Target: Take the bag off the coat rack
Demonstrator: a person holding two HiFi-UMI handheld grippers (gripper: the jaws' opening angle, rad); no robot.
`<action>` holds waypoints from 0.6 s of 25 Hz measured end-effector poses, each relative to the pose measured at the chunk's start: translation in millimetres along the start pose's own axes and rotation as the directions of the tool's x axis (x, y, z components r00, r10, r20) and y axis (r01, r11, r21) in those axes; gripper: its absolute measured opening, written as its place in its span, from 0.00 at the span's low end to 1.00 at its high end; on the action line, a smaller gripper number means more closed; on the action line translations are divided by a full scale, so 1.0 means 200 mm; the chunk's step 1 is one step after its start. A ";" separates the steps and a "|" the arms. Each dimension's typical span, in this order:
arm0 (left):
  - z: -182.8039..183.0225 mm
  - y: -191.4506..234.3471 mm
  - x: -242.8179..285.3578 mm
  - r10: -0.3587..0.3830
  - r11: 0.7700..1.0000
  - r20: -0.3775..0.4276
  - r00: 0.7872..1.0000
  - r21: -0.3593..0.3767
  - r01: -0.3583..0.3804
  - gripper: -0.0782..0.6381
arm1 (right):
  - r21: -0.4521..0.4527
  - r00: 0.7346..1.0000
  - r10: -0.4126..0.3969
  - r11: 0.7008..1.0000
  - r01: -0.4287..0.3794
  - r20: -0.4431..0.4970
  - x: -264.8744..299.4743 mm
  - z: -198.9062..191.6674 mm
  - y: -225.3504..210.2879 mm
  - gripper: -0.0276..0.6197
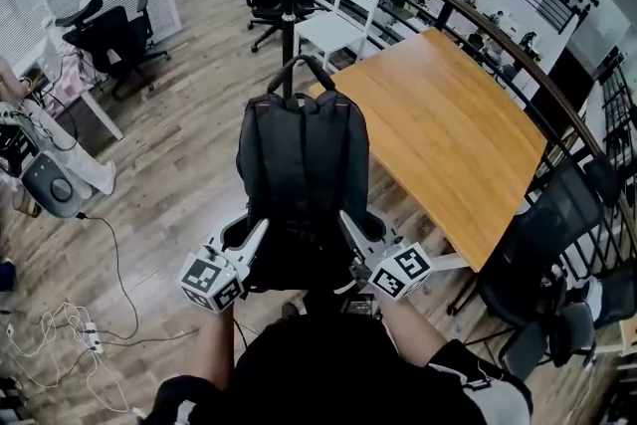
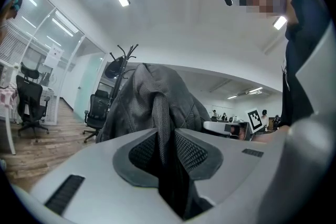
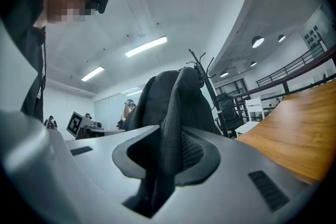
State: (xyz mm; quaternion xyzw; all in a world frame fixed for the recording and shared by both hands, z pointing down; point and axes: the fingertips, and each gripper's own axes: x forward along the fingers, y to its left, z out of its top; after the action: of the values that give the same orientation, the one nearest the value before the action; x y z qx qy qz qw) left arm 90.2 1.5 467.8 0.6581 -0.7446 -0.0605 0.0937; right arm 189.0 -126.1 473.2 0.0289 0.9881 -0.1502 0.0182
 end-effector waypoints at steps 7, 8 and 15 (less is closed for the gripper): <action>-0.09 -0.12 -0.11 -0.007 0.999 -0.009 1.000 -0.038 0.006 0.25 | 0.017 0.999 0.004 1.000 -0.003 -0.036 -0.14 -0.08 0.08 0.20; -0.10 -0.14 -0.11 -0.007 0.999 -0.009 1.000 -0.042 0.007 0.25 | 0.020 0.999 0.006 1.000 -0.005 -0.038 -0.15 -0.08 0.08 0.20; -0.13 -0.23 -0.06 0.001 0.998 -0.028 1.000 -0.061 -0.003 0.25 | 0.061 0.998 0.027 0.998 -0.024 -0.054 -0.22 -0.08 0.01 0.20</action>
State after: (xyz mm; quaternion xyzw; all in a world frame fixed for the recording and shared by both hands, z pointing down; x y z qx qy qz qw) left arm 141.5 7.6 482.7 0.6549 -0.7418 -0.0739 0.1243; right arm 232.0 -121.1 489.6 0.0462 0.9828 -0.1789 -0.0077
